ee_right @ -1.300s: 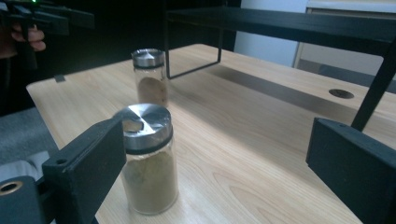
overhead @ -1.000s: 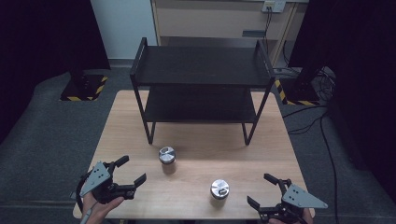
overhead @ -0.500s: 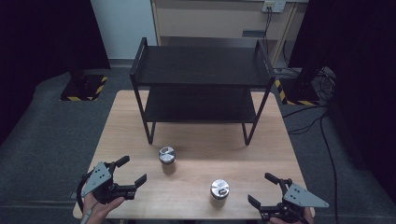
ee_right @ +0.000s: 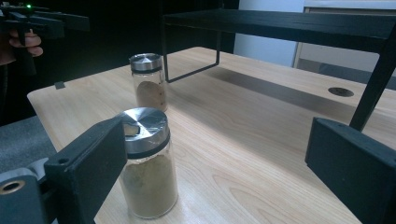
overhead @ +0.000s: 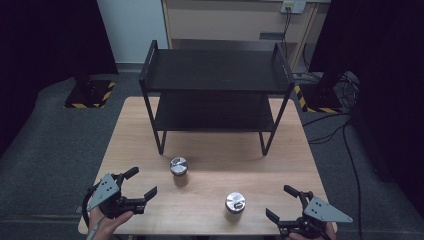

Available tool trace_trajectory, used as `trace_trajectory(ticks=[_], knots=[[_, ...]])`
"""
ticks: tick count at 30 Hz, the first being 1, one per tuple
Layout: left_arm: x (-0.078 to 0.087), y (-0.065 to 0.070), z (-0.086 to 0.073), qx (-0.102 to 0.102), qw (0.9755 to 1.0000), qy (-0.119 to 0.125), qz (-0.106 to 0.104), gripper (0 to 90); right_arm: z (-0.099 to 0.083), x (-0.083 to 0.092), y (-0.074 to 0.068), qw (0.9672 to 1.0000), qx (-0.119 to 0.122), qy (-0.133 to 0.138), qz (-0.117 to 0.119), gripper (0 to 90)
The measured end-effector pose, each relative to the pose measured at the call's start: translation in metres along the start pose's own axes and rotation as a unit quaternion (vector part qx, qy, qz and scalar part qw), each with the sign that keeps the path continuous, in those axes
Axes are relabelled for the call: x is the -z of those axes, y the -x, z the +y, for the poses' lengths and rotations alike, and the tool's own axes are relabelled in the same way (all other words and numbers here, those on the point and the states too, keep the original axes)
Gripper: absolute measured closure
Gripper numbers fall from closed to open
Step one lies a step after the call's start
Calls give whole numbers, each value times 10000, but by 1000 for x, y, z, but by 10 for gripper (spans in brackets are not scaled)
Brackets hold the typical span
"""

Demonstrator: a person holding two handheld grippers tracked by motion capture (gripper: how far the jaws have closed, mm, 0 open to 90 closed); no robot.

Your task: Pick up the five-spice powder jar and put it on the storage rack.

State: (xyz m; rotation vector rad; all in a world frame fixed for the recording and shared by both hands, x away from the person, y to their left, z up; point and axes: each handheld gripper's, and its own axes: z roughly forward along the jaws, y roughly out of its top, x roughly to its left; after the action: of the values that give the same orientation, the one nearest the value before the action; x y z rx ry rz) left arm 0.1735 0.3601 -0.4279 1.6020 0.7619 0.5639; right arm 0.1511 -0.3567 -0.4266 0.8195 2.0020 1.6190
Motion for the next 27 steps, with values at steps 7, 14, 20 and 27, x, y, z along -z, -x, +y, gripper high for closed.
trace_trajectory(ticks=[7,14,20,27], knots=[[0,0,0,-4,10000,-4,-5,58,0,0,0,10000,-5,9,4,61],[0,0,0,-3,10000,-2,9,57,-1,1,0,10000,10,32,-1,64],[1,0,0,6,10000,14,-39,57,-1,1,0,10000,8,48,-8,64],[1,-2,2,34,9998,6,-170,25,-1,2,-1,10000,17,68,-28,66]])
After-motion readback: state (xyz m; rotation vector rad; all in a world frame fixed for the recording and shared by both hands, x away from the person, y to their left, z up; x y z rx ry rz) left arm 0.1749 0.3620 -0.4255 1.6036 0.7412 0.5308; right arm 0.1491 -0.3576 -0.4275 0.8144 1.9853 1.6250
